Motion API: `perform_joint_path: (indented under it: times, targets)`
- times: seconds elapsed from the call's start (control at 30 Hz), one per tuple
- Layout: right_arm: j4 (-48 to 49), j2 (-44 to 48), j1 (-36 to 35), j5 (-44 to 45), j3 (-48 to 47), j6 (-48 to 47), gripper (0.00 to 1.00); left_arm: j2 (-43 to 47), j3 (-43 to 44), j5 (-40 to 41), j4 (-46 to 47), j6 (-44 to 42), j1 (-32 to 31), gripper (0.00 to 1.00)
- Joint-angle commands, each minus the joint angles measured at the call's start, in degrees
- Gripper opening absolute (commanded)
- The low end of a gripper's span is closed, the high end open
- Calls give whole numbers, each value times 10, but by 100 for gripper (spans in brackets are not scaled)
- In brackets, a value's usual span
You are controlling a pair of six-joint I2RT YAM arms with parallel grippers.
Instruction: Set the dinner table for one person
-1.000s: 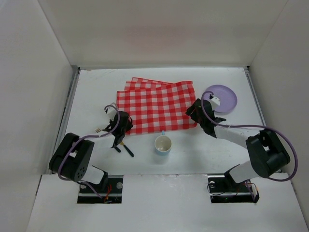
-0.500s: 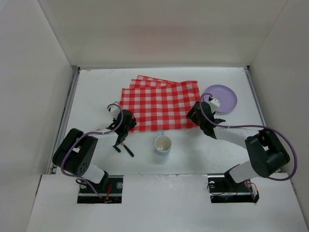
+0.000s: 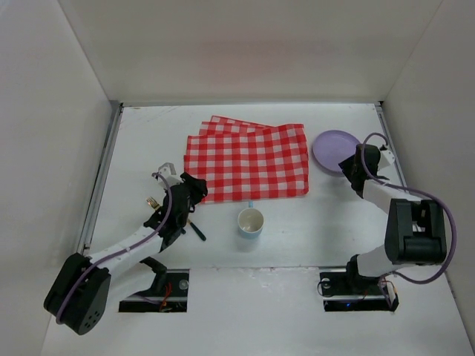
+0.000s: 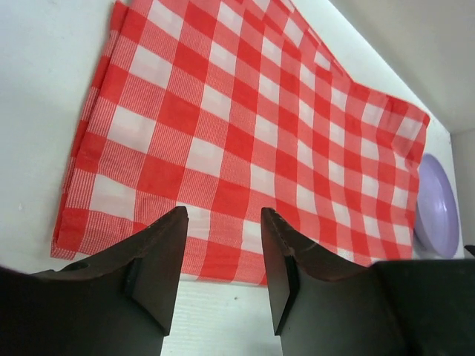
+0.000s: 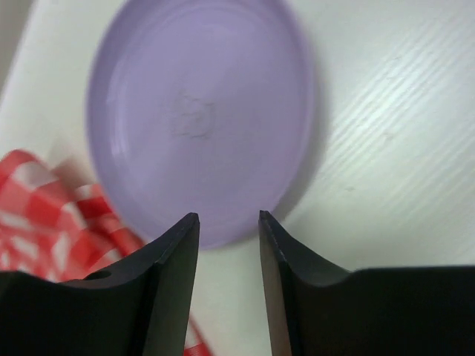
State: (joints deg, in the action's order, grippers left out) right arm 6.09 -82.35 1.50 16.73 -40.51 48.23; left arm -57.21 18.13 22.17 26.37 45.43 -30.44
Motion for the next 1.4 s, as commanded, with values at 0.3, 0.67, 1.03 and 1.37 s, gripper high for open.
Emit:
perform_joint_path:
  times: [0.3, 0.67, 1.03, 1.37]
  targets:
    - [12, -120, 65, -85, -92, 9, 50, -18, -37, 16, 99, -40, -47, 43]
    - [-13, -162, 69, -94, -115, 13, 31, 1, -42, 16, 98, -42, -37, 44]
    - [21, 15, 121, -100, -47, 57, 4, 28, -53, 12, 93, -43, -14, 44]
    - [-51, 81, -106, -102, -134, -20, 6, 57, -60, 16, 93, -44, -4, 44]
